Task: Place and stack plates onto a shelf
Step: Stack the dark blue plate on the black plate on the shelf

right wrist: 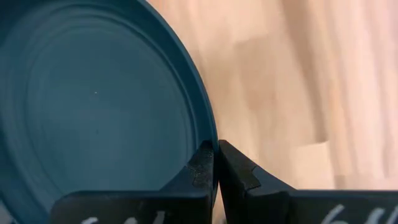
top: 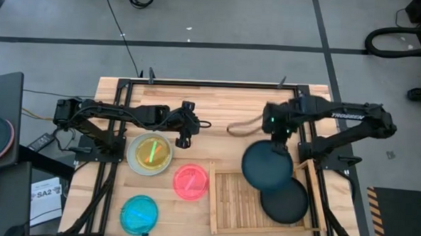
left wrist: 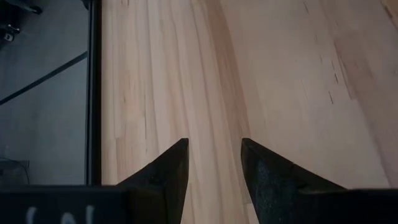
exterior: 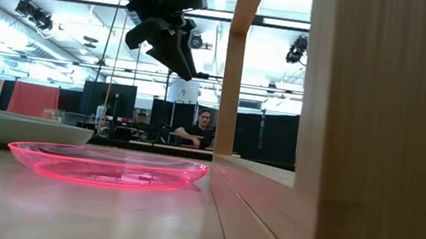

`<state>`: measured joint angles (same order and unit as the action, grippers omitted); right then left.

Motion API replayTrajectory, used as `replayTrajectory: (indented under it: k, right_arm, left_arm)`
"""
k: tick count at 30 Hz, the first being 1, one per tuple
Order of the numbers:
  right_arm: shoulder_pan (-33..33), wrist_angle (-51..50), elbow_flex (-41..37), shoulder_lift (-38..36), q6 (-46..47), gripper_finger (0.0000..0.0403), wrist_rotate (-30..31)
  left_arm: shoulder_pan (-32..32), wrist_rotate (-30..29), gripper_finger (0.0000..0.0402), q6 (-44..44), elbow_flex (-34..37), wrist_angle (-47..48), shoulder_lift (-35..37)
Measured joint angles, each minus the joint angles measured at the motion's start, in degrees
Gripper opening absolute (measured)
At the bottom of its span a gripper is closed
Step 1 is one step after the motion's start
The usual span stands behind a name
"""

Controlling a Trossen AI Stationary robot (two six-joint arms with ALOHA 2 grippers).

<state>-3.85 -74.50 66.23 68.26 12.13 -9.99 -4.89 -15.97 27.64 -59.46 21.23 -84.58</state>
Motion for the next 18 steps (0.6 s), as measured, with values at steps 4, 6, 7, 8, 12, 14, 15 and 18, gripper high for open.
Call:
replayTrajectory:
  k: [4, 6, 7, 8, 12, 14, 15, 18]
  right_arm:
    - [6.34, -0.15, -2.82, -0.06, 4.52, 0.0015, -0.36]
    - [8.97, -0.16, -4.45, -0.01, 6.37, 0.0015, -0.32]
    - [10.15, -0.13, -5.30, -0.01, 7.14, 0.0015, -0.32]
    - [11.21, -0.15, -6.18, -0.01, 7.75, 0.0015, -0.32]
    - [14.35, 0.57, -9.37, 0.01, 10.20, 0.0015, -0.29]
    - [15.37, 1.20, -10.83, 0.01, 11.48, 0.0015, -0.40]
    - [15.79, 1.35, -11.41, 0.01, 12.08, 0.0015, -0.40]
    - [16.87, 2.40, -13.01, 0.01, 13.17, 0.0016, -0.53]
  left_arm:
    - [0.00, 0.00, 0.0153, -0.01, 0.00, 0.04, 0.00]
    - [0.00, 0.00, 0.0153, -0.02, 0.00, 0.04, 0.00]
    - [0.00, 0.00, 0.0153, -0.01, 0.00, 0.04, 0.00]
    - [0.00, -0.01, 0.0153, -0.02, 0.00, 0.04, 0.00]
    - [0.00, 0.00, 0.0153, -0.02, 0.00, 0.04, 0.00]
    - [0.00, -0.02, 0.0153, -0.02, 0.00, 0.04, 0.00]
    - [0.00, -0.02, 0.0153, -0.01, 0.00, 0.04, 0.00]
    - [0.00, -0.02, 0.0153, -0.02, 0.00, 0.04, 0.00]
